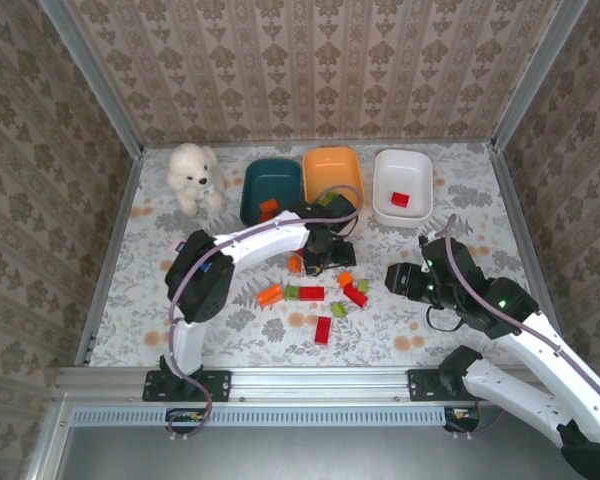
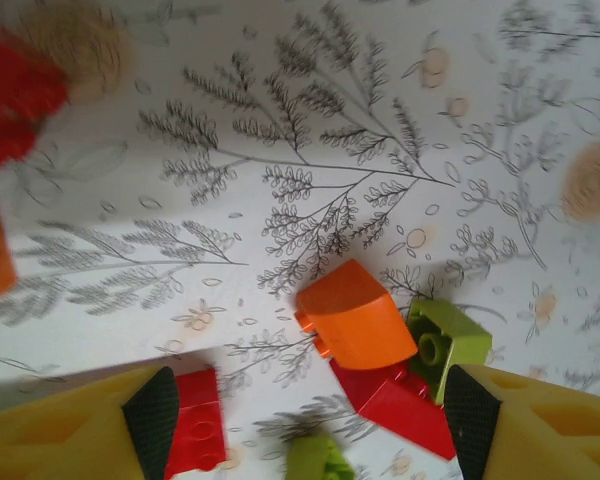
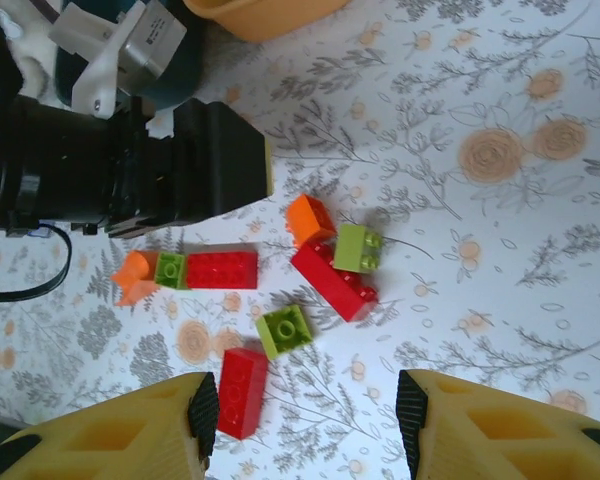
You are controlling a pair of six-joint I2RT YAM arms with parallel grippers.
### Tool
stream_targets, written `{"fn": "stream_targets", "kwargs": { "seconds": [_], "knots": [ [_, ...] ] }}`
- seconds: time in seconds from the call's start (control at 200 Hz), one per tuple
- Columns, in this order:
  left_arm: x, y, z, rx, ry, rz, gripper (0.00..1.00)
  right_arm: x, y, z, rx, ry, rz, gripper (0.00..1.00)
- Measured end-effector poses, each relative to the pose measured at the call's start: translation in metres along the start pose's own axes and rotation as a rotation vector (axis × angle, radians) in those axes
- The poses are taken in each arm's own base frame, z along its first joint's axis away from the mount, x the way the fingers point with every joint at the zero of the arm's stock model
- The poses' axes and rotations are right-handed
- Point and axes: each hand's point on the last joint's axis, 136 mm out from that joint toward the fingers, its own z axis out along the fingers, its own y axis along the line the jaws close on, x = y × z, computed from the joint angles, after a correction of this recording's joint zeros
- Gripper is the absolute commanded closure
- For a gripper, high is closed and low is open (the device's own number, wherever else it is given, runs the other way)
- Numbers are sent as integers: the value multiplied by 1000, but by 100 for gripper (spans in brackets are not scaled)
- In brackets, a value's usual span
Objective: Sort the legos into containers by color
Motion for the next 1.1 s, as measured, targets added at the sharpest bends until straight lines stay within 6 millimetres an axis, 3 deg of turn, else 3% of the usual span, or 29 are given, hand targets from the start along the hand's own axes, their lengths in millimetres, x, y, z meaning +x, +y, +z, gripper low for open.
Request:
{"fn": "stream_targets", "kwargs": {
  "seconds": [0.27, 0.525, 0.99, 1.1],
  "knots": [
    [12, -13, 24, -45, 36, -160, 30, 2, 5, -15, -68, -22, -5, 45],
    [17, -5, 45, -92, 56, -250, 39, 5, 3, -23, -81, -26, -5, 45],
    [13, -9, 50, -107, 37, -283, 73, 6, 3, -23, -81, -24, -5, 45],
    [9, -10, 49, -110, 18, -269, 74, 6, 3, -23, -81, -24, -5, 45]
  ]
}}
